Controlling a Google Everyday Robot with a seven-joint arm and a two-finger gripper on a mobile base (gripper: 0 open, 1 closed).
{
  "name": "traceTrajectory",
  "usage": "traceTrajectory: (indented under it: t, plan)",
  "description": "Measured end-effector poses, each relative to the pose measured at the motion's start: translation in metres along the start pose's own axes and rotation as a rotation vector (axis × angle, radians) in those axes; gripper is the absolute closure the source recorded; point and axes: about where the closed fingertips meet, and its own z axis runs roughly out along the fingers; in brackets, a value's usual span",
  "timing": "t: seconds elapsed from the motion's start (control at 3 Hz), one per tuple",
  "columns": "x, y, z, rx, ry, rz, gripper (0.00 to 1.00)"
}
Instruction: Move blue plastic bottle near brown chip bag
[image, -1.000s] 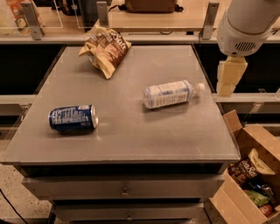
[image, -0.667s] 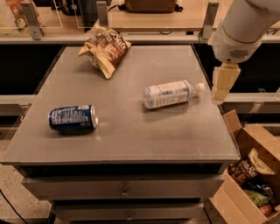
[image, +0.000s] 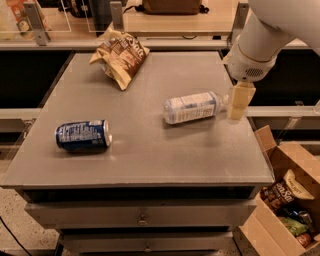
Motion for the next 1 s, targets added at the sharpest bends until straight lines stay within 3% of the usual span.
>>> traceTrajectory:
  t: [0.33, 1.0]
  plan:
    - [-0.012, 0.002, 0.024, -0.051, -0.028, -0.02, 0.0]
    - [-0.05, 0.02, 0.054, -0.143, -0.081, -0.103, 0.29]
